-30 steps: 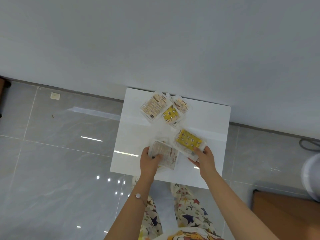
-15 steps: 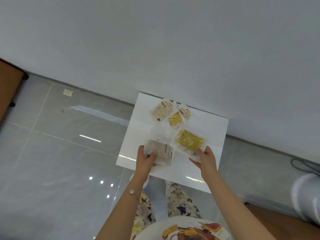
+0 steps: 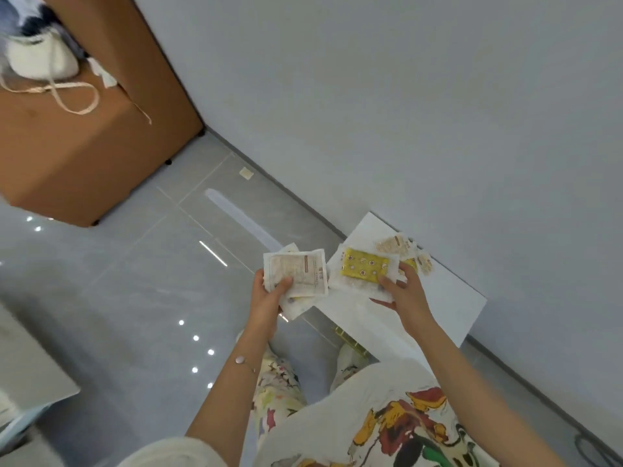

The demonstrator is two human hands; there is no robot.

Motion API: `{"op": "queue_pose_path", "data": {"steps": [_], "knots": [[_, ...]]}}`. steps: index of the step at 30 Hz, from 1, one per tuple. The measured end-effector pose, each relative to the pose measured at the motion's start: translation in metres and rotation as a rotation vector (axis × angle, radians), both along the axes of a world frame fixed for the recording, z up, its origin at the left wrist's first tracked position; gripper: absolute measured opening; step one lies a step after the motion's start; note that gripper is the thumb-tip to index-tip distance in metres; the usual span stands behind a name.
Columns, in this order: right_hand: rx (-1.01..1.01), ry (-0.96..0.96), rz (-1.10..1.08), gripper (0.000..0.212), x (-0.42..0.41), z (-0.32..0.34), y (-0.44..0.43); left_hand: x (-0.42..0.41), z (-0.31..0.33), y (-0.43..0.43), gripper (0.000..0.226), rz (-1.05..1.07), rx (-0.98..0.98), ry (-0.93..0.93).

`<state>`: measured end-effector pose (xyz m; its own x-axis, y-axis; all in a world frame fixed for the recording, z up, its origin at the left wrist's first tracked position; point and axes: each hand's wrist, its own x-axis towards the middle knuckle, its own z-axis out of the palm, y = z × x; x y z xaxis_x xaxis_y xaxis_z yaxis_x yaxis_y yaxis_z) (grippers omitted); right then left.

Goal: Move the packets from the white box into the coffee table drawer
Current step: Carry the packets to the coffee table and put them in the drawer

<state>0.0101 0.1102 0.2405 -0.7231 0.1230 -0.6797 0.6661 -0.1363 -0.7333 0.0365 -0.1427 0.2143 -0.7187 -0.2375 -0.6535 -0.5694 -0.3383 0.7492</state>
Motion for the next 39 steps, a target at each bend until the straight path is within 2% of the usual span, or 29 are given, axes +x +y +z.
{"op": "queue_pose_path", "data": {"steps": [9,12,17,20,32,39], "knots": [[0.008,0.094,0.402,0.051,-0.020,0.080,-0.161,0.070,0.082,-0.163,0.037,0.236,-0.054,0.054],[-0.012,0.093,0.463,0.052,-0.021,0.098,-0.218,0.096,0.102,-0.217,0.040,0.321,-0.078,0.076],[-0.069,0.092,0.581,0.053,-0.025,0.122,-0.312,0.130,0.124,-0.291,0.028,0.449,-0.091,0.105],[-0.104,0.136,0.604,0.049,-0.030,0.137,-0.367,0.142,0.133,-0.330,0.033,0.502,-0.103,0.112],[-0.153,0.153,0.719,0.045,-0.068,0.154,-0.526,0.149,0.147,-0.440,0.044,0.800,-0.147,0.126],[-0.160,0.149,0.911,0.042,-0.123,0.149,-0.621,0.115,0.146,-0.501,0.041,0.957,-0.151,0.152]]}}
